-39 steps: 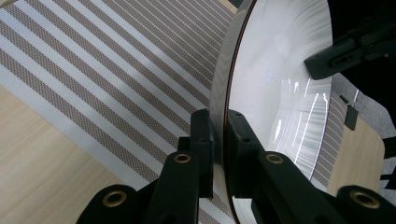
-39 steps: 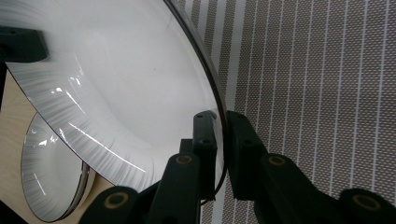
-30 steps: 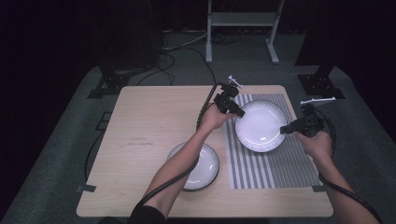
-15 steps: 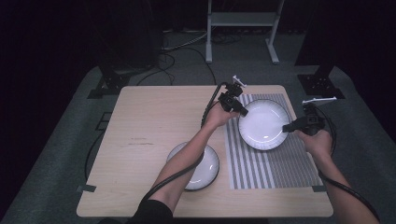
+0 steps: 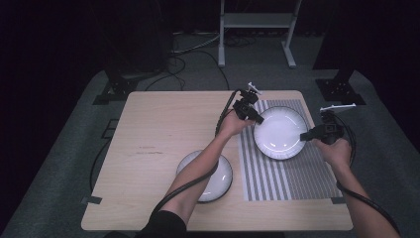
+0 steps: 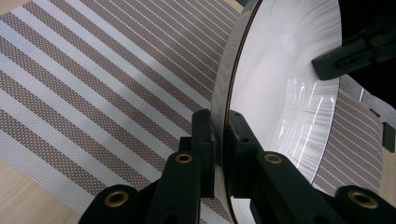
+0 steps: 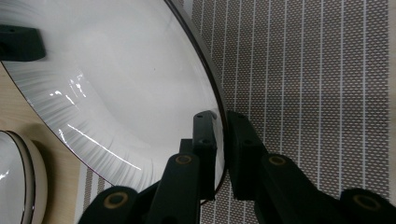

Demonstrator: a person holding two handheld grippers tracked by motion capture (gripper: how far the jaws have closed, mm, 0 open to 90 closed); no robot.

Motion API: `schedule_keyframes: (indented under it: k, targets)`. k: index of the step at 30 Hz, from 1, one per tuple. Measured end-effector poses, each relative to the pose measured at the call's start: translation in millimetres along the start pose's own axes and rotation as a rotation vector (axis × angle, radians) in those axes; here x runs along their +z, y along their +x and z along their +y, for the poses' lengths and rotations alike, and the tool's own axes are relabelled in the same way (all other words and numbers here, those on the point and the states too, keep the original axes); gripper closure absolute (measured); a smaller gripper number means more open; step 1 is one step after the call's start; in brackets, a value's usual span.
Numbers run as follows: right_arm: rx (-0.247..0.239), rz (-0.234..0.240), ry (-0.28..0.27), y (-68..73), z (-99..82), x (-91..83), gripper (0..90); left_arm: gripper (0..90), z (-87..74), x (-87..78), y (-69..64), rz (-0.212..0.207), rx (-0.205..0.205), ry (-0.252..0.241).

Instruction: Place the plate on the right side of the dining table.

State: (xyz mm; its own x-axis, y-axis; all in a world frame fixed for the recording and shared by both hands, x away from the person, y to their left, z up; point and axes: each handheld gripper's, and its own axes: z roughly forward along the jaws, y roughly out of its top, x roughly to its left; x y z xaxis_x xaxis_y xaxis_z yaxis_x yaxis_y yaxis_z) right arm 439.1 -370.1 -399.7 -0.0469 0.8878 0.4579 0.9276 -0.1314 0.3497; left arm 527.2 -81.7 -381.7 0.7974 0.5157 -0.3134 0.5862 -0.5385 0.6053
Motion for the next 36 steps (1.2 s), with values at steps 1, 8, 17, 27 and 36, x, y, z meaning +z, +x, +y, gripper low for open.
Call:
schedule_keyframes:
  k: [1, 8, 17, 27, 36]
  targets:
    - [-0.002, 0.000, -0.001, -0.6, -0.2, 0.4, 82.2, 83.7, -0.9, 2.1, 0.7, 0.001, 0.003, -0.001]
    - [-0.003, -0.009, -0.005, -3.2, -1.1, 4.1, 82.3, 83.9, -3.3, 8.1, 3.0, 0.007, 0.005, 0.000]
    - [-0.009, -0.021, -0.006, -5.9, -4.0, 8.8, 82.3, 84.0, -7.5, 15.7, 4.6, 0.017, 0.020, -0.003]
    - [-0.014, -0.030, -0.007, -9.8, -6.1, 14.6, 82.2, 84.0, -9.1, 21.5, 4.0, 0.032, 0.031, -0.002]
    - [-0.022, -0.039, -0.016, -10.9, -6.3, 16.8, 82.5, 83.2, -11.2, 23.9, 5.0, 0.040, 0.033, -0.011]
